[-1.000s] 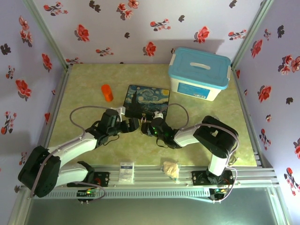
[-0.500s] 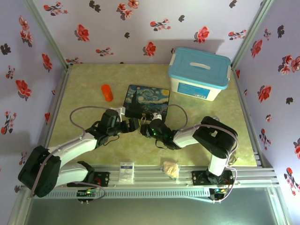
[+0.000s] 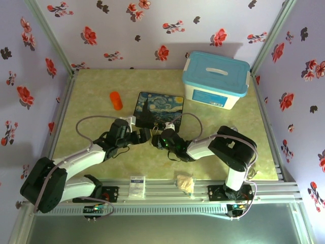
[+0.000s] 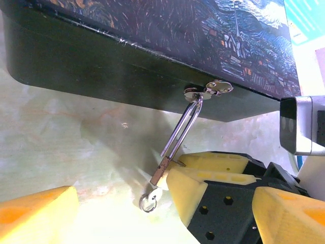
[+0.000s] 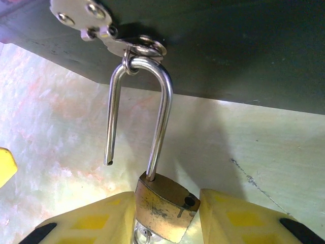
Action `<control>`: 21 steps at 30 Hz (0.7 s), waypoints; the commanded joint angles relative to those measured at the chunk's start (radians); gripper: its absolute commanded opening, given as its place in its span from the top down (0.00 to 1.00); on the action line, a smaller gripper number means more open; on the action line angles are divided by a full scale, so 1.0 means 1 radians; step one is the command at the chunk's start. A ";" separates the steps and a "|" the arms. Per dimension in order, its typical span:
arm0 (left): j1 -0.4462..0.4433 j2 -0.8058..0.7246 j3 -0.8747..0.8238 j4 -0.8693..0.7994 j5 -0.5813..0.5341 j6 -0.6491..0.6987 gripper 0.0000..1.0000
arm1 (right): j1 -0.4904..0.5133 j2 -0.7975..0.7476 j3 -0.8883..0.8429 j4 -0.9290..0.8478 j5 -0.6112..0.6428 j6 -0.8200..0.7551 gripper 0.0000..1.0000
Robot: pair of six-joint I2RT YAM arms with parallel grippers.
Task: Unlock the padlock with the key
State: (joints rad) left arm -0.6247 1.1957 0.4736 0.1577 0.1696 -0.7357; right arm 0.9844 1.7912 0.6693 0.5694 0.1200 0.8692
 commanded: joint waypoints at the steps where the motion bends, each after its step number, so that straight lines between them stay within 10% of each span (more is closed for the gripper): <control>1: -0.003 0.007 -0.009 0.025 0.015 -0.013 0.11 | 0.010 0.054 0.021 -0.097 -0.012 0.033 0.65; 21: -0.002 0.017 -0.006 0.036 0.015 -0.006 0.11 | -0.005 0.070 0.002 -0.011 -0.041 0.054 0.78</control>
State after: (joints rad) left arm -0.6247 1.2068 0.4736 0.1654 0.1696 -0.7357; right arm 0.9813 1.8309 0.7074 0.5770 0.1051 0.9024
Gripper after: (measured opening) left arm 0.889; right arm 0.225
